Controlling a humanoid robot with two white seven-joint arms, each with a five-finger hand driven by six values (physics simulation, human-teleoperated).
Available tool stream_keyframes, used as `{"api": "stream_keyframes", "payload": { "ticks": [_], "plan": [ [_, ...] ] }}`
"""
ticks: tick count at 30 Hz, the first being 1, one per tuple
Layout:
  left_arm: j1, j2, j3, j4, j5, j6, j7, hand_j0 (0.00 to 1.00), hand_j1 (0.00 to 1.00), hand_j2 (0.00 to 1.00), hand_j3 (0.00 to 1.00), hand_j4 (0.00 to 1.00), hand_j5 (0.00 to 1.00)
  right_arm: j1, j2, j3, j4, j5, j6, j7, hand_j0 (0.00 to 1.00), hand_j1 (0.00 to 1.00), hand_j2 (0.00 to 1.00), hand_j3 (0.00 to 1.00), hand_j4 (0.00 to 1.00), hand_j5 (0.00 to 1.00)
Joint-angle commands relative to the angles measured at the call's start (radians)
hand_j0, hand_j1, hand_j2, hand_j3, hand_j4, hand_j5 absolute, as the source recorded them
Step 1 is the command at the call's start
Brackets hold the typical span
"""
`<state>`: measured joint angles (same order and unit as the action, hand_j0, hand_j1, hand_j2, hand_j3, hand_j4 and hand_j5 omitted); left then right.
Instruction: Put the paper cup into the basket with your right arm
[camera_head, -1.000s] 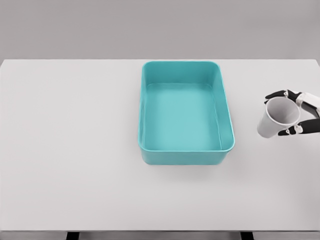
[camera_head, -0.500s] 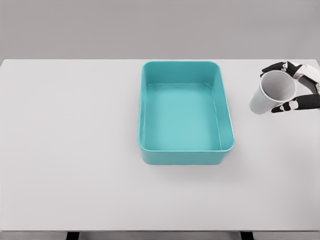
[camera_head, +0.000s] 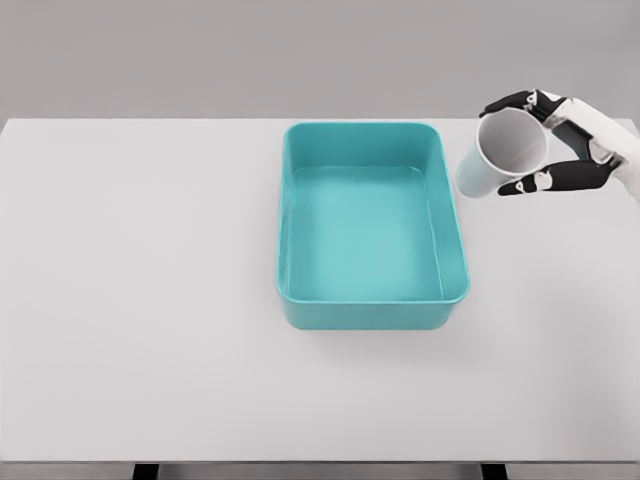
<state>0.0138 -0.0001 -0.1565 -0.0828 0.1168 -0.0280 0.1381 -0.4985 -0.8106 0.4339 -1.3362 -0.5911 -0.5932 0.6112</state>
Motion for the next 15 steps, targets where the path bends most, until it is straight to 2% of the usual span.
{"api": "stream_keyframes", "payload": {
  "ticks": [1, 10, 15],
  "plan": [
    [0.000, 0.000, 0.000, 0.000, 0.000, 0.000, 0.000, 1.00, 1.00, 1.00, 1.00, 1.00, 1.00, -0.003, 0.036, 0.003, -0.001, -0.001, 0.018, 0.000, 0.68, 0.68, 0.68, 0.68, 0.68, 0.68],
    [0.000, 0.000, 0.000, 0.000, 0.000, 0.000, 0.000, 1.00, 1.00, 1.00, 1.00, 1.00, 1.00, -0.046, 0.177, 0.009, 0.000, 0.120, 0.076, 0.000, 0.68, 0.68, 0.68, 0.68, 0.68, 0.68],
    [0.000, 0.000, 0.000, 0.000, 0.000, -0.001, 0.000, 1.00, 1.00, 1.00, 1.00, 1.00, 1.00, -0.060, 0.214, 0.013, 0.006, 0.148, 0.078, 0.000, 0.68, 0.68, 0.68, 0.68, 0.68, 0.68]
  ]
}}
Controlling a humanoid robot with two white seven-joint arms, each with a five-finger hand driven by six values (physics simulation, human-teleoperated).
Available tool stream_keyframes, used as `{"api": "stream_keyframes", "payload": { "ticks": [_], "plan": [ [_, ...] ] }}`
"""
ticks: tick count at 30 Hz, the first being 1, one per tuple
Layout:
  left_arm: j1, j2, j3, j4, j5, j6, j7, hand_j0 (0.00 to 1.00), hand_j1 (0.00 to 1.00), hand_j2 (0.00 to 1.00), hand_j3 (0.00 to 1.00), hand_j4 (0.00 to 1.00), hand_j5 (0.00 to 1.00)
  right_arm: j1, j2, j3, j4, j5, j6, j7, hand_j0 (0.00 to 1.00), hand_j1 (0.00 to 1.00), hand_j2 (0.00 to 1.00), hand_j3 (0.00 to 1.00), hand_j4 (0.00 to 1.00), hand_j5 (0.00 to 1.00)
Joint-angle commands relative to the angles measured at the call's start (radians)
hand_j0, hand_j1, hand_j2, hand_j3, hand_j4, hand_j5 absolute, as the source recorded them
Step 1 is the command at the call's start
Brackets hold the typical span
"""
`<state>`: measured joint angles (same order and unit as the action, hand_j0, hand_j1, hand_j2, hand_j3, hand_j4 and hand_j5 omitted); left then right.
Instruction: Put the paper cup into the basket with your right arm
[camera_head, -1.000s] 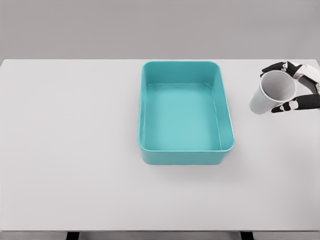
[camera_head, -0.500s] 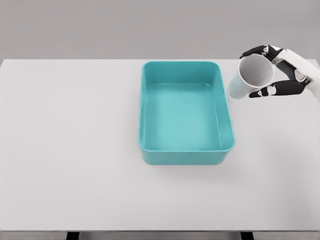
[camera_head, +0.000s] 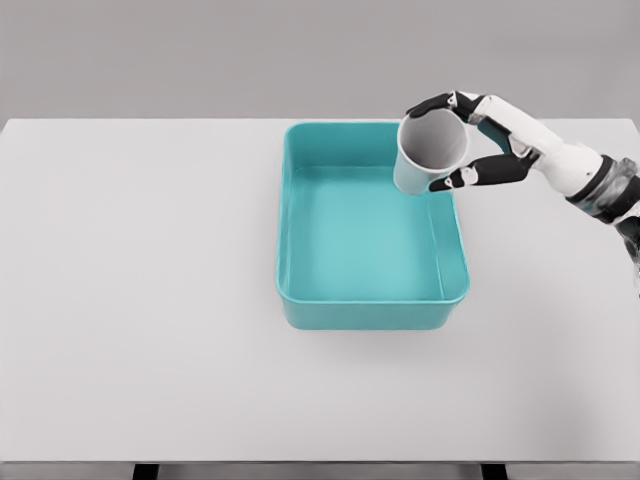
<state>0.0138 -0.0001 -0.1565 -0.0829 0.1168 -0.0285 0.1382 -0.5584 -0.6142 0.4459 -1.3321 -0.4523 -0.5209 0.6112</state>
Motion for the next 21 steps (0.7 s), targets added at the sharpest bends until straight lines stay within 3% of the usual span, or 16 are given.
{"api": "stream_keyframes", "payload": {
  "ticks": [1, 15, 21],
  "plan": [
    [0.000, 0.000, 0.000, 0.000, 0.000, -0.001, 0.000, 1.00, 1.00, 1.00, 1.00, 1.00, 1.00, 0.000, 0.028, 0.000, 0.004, 0.018, 0.006, 0.000, 0.68, 0.68, 0.68, 0.68, 0.68, 0.68],
    [0.000, 0.000, 0.000, 0.000, 0.000, -0.001, 0.000, 1.00, 1.00, 1.00, 1.00, 1.00, 1.00, 0.000, 0.047, 0.008, 0.005, 0.055, 0.007, 0.000, 0.68, 0.68, 0.68, 0.68, 0.68, 0.68],
    [0.000, 0.000, 0.000, 0.000, 0.000, 0.001, 0.000, 1.00, 1.00, 1.00, 1.00, 1.00, 1.00, -0.012, 0.065, 0.008, 0.007, 0.156, 0.052, 0.000, 0.68, 0.68, 0.68, 0.68, 0.68, 0.68]
  ]
}}
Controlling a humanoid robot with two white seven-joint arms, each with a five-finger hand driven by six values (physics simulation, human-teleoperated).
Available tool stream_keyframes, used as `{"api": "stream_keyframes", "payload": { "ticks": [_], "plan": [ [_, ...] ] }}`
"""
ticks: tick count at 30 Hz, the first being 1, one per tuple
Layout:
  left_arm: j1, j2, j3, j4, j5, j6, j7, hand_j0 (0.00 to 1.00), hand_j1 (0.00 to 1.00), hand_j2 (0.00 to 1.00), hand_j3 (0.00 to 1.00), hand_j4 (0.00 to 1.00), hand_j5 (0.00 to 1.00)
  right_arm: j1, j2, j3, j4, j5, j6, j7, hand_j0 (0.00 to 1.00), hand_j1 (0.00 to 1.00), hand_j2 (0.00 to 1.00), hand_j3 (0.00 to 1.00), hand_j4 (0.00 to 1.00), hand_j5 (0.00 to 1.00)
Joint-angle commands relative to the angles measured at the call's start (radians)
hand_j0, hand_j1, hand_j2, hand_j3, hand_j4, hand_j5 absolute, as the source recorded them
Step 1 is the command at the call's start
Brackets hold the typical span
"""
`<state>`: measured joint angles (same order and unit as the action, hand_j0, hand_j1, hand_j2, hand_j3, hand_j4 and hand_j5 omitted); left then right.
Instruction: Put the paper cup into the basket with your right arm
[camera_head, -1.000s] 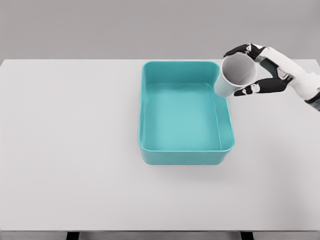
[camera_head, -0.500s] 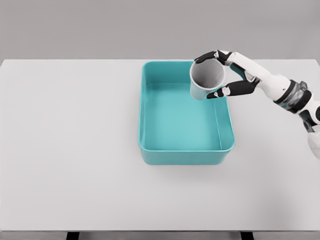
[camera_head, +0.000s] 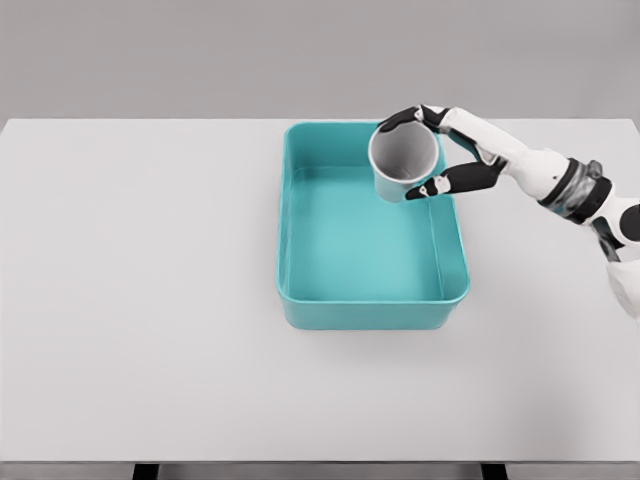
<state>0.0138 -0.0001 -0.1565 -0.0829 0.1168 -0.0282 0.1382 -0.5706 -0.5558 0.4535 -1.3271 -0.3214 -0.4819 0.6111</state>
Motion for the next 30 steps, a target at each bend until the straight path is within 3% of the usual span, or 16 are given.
{"api": "stream_keyframes", "payload": {
  "ticks": [1, 8, 14, 16, 20, 24, 28, 30],
  "plan": [
    [0.000, 0.000, 0.000, 0.000, 0.000, 0.001, 0.000, 1.00, 1.00, 1.00, 1.00, 1.00, 1.00, 0.000, 0.008, -0.001, 0.000, 0.039, 0.028, 0.000, 0.68, 0.68, 0.68, 0.68, 0.68, 0.68],
    [0.000, 0.000, 0.000, 0.000, 0.000, -0.001, 0.000, 1.00, 1.00, 1.00, 1.00, 1.00, 1.00, -0.021, 0.050, -0.001, -0.001, 0.229, 0.109, 0.000, 0.68, 0.68, 0.68, 0.68, 0.68, 0.68],
    [0.000, 0.000, 0.000, 0.000, 0.000, -0.001, 0.000, 1.00, 1.00, 1.00, 1.00, 1.00, 1.00, -0.040, 0.071, 0.001, -0.004, 0.375, 0.121, 0.000, 0.68, 0.68, 0.68, 0.68, 0.68, 0.68],
    [0.000, 0.000, 0.000, 0.000, 0.000, -0.001, 0.000, 1.00, 1.00, 1.00, 1.00, 1.00, 1.00, -0.043, 0.071, 0.002, -0.021, 0.421, 0.173, 0.000, 0.68, 0.68, 0.68, 0.68, 0.68, 0.68],
    [0.000, 0.000, 0.000, 0.000, 0.000, 0.001, 0.000, 1.00, 1.00, 1.00, 1.00, 1.00, 1.00, -0.061, 0.085, 0.062, -0.133, 0.634, 0.319, 0.000, 0.68, 0.68, 0.68, 0.68, 0.68, 0.68],
    [0.000, 0.000, 0.000, 0.000, 0.000, -0.001, 0.000, 1.00, 1.00, 1.00, 1.00, 1.00, 1.00, -0.075, 0.105, 0.140, -0.178, 0.781, 0.391, 0.000, 0.68, 0.68, 0.68, 0.68, 0.68, 0.68],
    [0.000, 0.000, 0.000, 0.000, 0.000, -0.001, 0.000, 1.00, 1.00, 1.00, 1.00, 1.00, 1.00, -0.081, 0.106, 0.155, -0.218, 0.912, 0.465, 0.000, 0.68, 0.68, 0.68, 0.68, 0.68, 0.68],
    [0.000, 0.000, 0.000, 0.000, 0.000, 0.001, 0.000, 1.00, 1.00, 1.00, 1.00, 1.00, 1.00, -0.101, 0.106, 0.211, -0.231, 1.004, 0.543, 0.000, 0.68, 0.68, 0.68, 0.68, 0.68, 0.68]
  ]
}}
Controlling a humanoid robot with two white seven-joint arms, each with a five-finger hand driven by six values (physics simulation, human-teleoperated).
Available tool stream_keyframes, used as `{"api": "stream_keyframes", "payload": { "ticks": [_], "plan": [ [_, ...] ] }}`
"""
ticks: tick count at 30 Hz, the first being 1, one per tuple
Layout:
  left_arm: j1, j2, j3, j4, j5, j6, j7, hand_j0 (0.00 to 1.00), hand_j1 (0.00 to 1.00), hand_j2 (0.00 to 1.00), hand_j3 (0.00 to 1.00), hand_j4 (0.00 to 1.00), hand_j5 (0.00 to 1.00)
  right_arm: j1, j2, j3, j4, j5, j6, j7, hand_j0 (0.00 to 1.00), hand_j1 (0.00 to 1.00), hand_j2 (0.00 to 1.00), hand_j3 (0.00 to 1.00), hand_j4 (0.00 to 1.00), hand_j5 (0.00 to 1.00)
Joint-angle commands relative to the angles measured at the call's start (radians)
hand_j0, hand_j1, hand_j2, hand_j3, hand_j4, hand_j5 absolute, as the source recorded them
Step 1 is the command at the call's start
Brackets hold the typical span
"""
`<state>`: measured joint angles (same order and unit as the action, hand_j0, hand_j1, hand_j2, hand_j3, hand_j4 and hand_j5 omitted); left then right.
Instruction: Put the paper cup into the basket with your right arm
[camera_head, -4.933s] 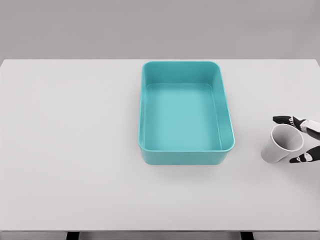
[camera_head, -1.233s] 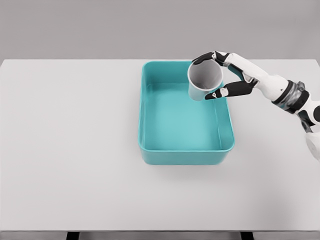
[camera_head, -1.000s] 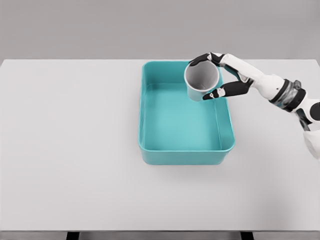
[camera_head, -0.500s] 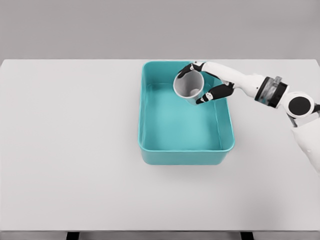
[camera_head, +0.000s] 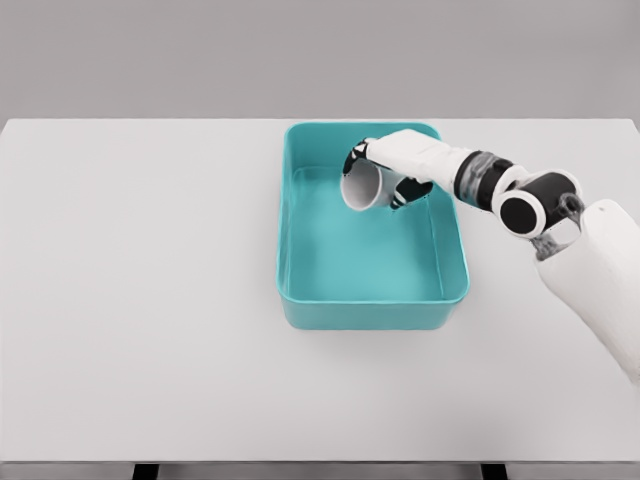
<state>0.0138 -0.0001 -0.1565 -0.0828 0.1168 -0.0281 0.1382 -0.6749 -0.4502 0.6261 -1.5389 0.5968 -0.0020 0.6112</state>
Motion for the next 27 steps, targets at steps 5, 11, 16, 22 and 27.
{"api": "stream_keyframes", "payload": {
  "ticks": [5, 11, 16, 22, 27],
  "plan": [
    [0.000, 0.000, 0.000, 0.000, 0.000, 0.001, 0.000, 1.00, 1.00, 1.00, 1.00, 1.00, 1.00, -0.017, 0.038, 0.104, -0.014, 0.101, 0.074, 0.000, 0.69, 0.69, 0.69, 0.69, 0.69, 0.69],
    [0.000, 0.000, 0.000, 0.000, 0.000, 0.001, 0.000, 1.00, 1.00, 1.00, 1.00, 1.00, 1.00, -0.017, 0.050, 0.127, -0.010, 0.094, 0.074, 0.000, 1.00, 1.00, 1.00, 1.00, 1.00, 1.00],
    [0.000, 0.000, 0.000, 0.000, 0.000, 0.001, 0.000, 1.00, 1.00, 1.00, 1.00, 1.00, 1.00, -0.011, 0.027, 0.005, -0.066, -0.051, 0.071, 0.000, 1.00, 1.00, 1.00, 1.00, 1.00, 1.00],
    [0.000, 0.000, 0.000, 0.000, 0.000, -0.001, 0.000, 1.00, 1.00, 1.00, 1.00, 1.00, 1.00, 0.060, -0.030, -0.267, -0.176, -0.261, 0.022, 0.000, 1.00, 1.00, 1.00, 1.00, 1.00, 1.00],
    [0.000, 0.000, 0.000, 0.000, 0.000, 0.000, 0.000, 1.00, 1.00, 1.00, 1.00, 1.00, 1.00, 0.288, -0.077, -0.641, -0.172, -0.408, -0.093, 0.000, 1.00, 1.00, 1.00, 1.00, 1.00, 1.00]
  ]
}}
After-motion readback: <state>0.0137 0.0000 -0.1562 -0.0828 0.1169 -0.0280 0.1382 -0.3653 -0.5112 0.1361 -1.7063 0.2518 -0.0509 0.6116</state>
